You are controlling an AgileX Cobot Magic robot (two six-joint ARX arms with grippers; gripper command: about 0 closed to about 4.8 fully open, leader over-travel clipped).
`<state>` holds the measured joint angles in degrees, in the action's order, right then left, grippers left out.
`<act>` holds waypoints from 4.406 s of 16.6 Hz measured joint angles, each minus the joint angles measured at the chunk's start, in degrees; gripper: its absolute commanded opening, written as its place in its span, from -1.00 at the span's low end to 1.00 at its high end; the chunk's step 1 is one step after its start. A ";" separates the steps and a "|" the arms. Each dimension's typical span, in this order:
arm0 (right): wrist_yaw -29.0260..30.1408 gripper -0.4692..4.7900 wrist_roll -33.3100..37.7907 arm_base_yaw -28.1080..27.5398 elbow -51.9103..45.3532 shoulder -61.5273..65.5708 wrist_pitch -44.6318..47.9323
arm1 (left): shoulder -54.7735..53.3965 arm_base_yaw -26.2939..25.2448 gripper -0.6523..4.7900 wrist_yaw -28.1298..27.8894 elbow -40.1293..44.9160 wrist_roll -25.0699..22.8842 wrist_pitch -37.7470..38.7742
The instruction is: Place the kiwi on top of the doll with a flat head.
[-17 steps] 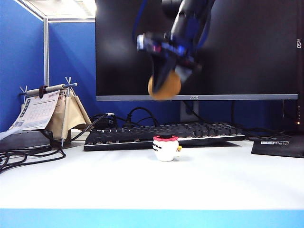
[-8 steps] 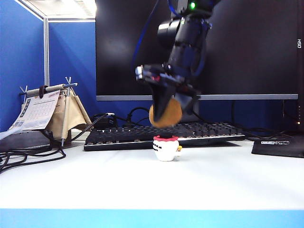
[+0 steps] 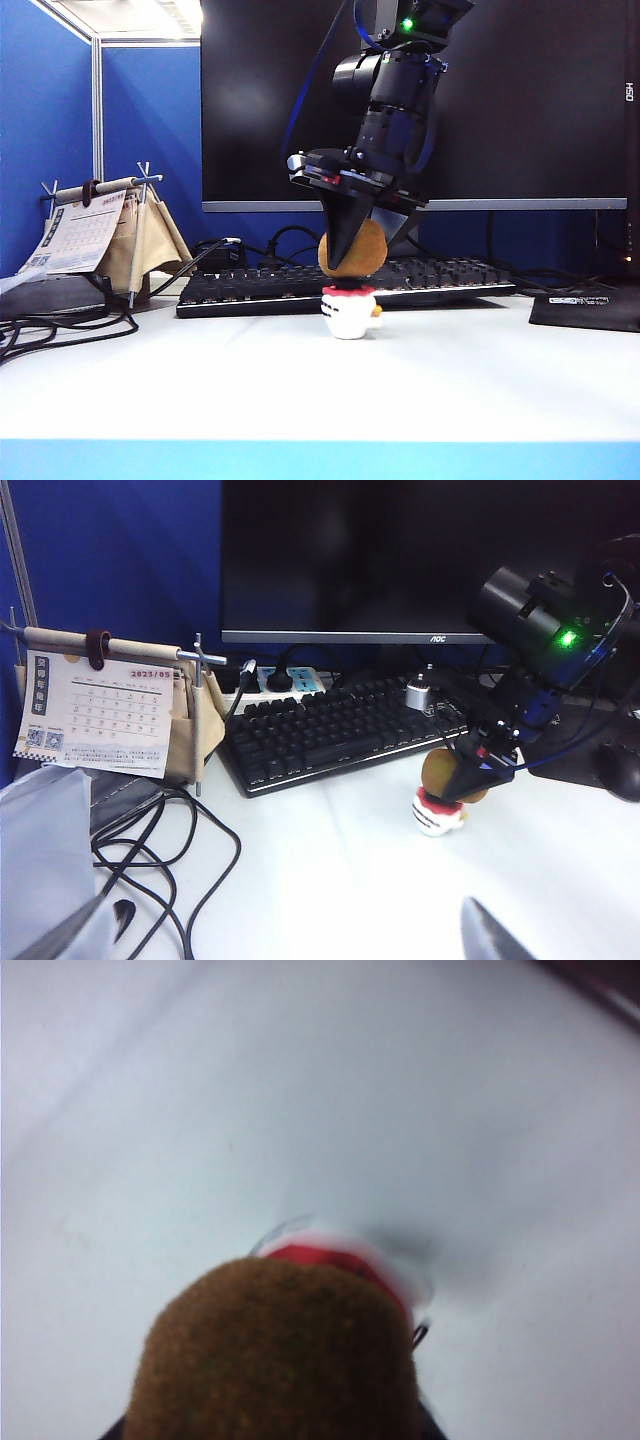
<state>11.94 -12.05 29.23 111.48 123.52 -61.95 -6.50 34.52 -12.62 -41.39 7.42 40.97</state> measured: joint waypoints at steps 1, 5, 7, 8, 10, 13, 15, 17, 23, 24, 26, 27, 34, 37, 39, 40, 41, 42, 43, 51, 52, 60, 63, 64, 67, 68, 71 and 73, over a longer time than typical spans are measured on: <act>0.00 -0.02 0.00 0.00 0.00 0.00 0.22 | 0.00 0.00 1.00 0.00 0.00 0.00 0.00; 0.00 -0.02 0.00 0.00 0.02 0.00 0.48 | 0.00 0.00 1.00 0.00 0.00 -0.02 0.00; 0.00 -0.02 0.00 0.00 0.00 0.00 0.44 | 0.00 0.00 1.00 -0.24 0.00 -0.22 0.00; 0.00 -0.02 0.00 0.00 0.00 0.00 0.44 | -0.02 0.00 1.00 -0.46 0.00 -0.61 0.00; 0.00 -0.02 0.00 0.00 0.00 0.00 0.42 | -0.02 0.00 1.00 -0.46 0.02 -1.07 0.00; 0.02 0.07 0.00 0.00 -0.07 0.00 -0.52 | -0.02 0.00 1.00 -1.49 0.04 -1.25 0.00; 0.04 0.07 0.00 -0.02 -0.07 0.00 -0.55 | -0.02 0.00 1.00 -1.49 0.02 -1.25 -0.02; 1.11 0.11 0.00 -0.04 -0.07 0.00 -0.59 | -0.02 0.00 1.00 -1.51 0.02 -1.25 -0.02; 2.43 0.23 0.00 -0.04 -0.07 0.00 -1.07 | -0.02 0.00 1.00 -1.51 0.04 -1.25 -0.04; 2.43 0.28 0.00 -0.04 -0.07 0.00 -1.07 | -0.02 0.00 1.00 -1.51 0.04 -1.25 -0.04; 2.43 0.38 0.00 -0.04 -0.07 0.00 -1.07 | -0.02 0.00 1.00 -1.51 0.04 -1.25 -0.07; 2.43 0.38 0.02 -0.04 -0.07 0.00 -1.05 | -0.02 0.00 1.00 -1.51 0.04 -1.25 -0.04; 1.99 0.38 0.00 -0.04 -0.04 0.00 -1.90 | -0.02 0.00 1.00 -1.49 0.04 -1.25 -0.04; -0.48 0.38 -0.02 -0.85 -0.42 -1.22 -5.38 | -0.02 0.00 1.00 -1.49 0.04 -1.25 -0.07; 0.83 0.38 -0.02 -3.08 -0.39 -5.57 -5.44 | -0.02 0.00 1.00 -1.49 0.04 -1.25 -0.09; -0.90 0.38 -0.04 -4.48 -0.48 -8.98 -6.34 | -0.02 0.00 1.00 -1.49 0.04 -1.25 -0.09; -1.53 0.38 -0.07 -5.46 -2.43 -12.04 -6.84 | -0.02 0.00 1.00 -1.49 0.04 -1.25 -0.09; -1.66 0.38 -0.09 -6.03 -5.16 -14.51 -7.56 | -0.02 0.00 1.00 -1.49 0.04 -1.25 -0.11; -1.77 0.38 -0.11 -6.47 -8.90 -17.16 -8.09 | -0.02 0.00 1.00 -1.49 0.04 -1.25 -0.15; -1.66 0.46 7.15 -6.38 -47.80 -46.97 5.31 | -0.04 0.00 1.00 0.72 0.24 -1.27 -0.46; -1.81 0.58 8.04 -6.38 -47.87 -47.71 5.53 | -0.02 0.00 1.00 1.09 0.42 -1.27 -0.48; -16.24 0.90 14.73 -6.49 -48.09 -48.30 0.09 | -0.04 -0.02 1.00 3.63 1.07 -1.25 -0.44; -16.20 0.90 18.73 -6.49 -50.82 -48.26 2.95 | -0.04 0.00 1.00 3.69 1.07 -1.27 -0.42; -14.75 0.90 20.11 -6.49 -52.30 -48.19 4.00 | -0.04 -0.02 1.00 3.98 1.05 -1.27 -0.39; -12.28 0.90 22.14 -6.49 -55.39 -46.38 5.57 | -0.04 0.00 1.00 4.68 1.07 -1.33 -0.37; -12.28 0.90 22.23 -6.49 -56.76 -46.23 6.19 | -0.04 -0.02 1.00 4.68 1.07 -1.36 -0.37; -13.51 0.90 22.88 -6.51 -60.63 -45.66 8.66 | -0.04 -0.02 1.00 4.94 1.07 -1.40 -0.37; -14.03 0.90 23.02 -6.51 -61.29 -45.66 10.05 | -0.04 0.00 1.00 4.94 1.07 -1.40 -0.37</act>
<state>-2.09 10.96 22.72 50.19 77.87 -51.90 -6.55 34.52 -7.68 -40.32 6.02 40.60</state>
